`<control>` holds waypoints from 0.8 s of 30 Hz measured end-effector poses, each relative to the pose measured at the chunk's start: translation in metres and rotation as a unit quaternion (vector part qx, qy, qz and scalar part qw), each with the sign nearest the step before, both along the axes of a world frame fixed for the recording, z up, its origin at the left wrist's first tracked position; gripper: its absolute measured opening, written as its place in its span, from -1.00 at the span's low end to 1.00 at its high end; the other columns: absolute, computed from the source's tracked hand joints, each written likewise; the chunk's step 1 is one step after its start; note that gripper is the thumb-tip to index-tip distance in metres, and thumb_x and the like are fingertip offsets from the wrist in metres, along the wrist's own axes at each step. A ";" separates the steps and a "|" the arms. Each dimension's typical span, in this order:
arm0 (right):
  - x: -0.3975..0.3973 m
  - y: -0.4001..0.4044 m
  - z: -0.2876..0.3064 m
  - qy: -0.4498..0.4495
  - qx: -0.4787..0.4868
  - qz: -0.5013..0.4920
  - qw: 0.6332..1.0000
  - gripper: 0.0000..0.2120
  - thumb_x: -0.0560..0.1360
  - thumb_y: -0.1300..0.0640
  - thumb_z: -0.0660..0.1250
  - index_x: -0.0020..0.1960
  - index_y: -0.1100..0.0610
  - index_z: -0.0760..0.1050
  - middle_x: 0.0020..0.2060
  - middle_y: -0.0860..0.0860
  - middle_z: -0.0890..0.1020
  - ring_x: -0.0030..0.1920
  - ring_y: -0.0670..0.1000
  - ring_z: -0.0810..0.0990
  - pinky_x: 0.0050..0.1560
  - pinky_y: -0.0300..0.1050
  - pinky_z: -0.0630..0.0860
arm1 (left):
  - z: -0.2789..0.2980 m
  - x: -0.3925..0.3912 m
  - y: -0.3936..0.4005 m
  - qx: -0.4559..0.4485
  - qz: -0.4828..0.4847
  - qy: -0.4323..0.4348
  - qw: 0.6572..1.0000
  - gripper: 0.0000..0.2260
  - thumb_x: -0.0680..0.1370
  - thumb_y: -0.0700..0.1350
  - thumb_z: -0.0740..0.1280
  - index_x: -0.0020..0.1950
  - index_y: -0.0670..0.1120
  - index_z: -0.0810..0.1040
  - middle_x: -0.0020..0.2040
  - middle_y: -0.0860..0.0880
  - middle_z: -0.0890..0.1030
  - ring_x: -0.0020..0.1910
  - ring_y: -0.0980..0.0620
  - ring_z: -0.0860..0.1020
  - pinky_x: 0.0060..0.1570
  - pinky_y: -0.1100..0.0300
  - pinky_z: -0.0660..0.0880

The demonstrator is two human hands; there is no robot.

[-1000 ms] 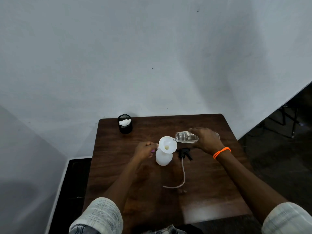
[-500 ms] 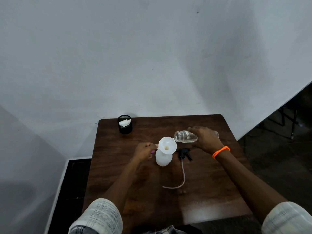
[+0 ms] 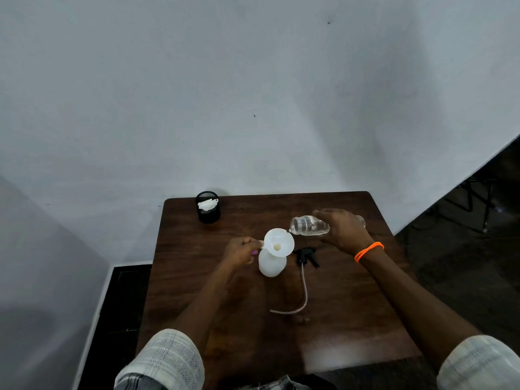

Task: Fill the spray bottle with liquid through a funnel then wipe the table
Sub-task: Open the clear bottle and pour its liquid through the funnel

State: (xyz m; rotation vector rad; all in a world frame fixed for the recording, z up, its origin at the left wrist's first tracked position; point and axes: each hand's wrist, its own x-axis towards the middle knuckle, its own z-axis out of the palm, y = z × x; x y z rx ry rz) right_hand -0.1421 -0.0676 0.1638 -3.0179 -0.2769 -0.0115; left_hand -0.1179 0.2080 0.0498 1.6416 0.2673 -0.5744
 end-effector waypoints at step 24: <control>-0.001 -0.007 0.005 -0.017 0.021 0.023 0.999 -0.41 0.32 0.17 0.56 0.34 0.11 0.58 0.11 0.03 0.70 0.08 0.12 0.67 0.00 0.01 0.60 | -0.001 -0.004 -0.002 -0.003 0.009 -0.001 1.000 -0.80 0.53 -0.17 0.47 -0.04 -0.32 0.68 -0.38 -0.03 0.53 -0.45 0.09 0.44 -0.46 0.21 0.36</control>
